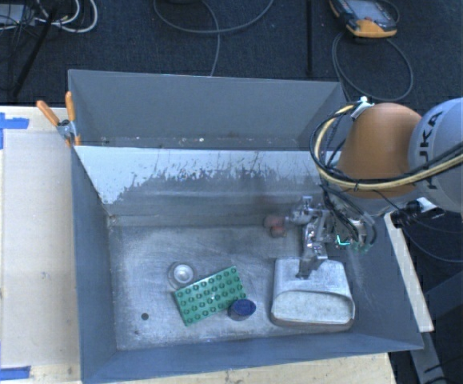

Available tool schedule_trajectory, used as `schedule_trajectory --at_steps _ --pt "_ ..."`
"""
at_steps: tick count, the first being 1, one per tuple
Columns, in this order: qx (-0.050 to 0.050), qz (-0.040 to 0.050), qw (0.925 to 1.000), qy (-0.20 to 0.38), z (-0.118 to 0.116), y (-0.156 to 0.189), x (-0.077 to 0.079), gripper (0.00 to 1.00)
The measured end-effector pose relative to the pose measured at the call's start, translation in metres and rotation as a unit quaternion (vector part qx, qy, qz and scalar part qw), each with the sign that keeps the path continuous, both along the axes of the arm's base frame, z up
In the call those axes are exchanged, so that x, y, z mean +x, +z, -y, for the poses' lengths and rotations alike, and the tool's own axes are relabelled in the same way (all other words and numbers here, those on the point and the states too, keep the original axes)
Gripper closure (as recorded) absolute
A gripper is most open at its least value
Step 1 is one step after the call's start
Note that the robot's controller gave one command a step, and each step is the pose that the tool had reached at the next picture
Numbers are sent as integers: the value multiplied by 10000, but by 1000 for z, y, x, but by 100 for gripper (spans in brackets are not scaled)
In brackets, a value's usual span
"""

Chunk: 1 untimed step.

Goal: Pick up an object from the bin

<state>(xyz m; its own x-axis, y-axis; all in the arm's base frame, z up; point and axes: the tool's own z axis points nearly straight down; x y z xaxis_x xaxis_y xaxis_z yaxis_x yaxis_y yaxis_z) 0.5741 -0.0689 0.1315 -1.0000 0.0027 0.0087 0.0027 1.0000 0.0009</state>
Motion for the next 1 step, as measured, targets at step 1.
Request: schedule_trajectory --at_steps 1 --pt "-5 17 10000 -40 -113 -22 -47 0"
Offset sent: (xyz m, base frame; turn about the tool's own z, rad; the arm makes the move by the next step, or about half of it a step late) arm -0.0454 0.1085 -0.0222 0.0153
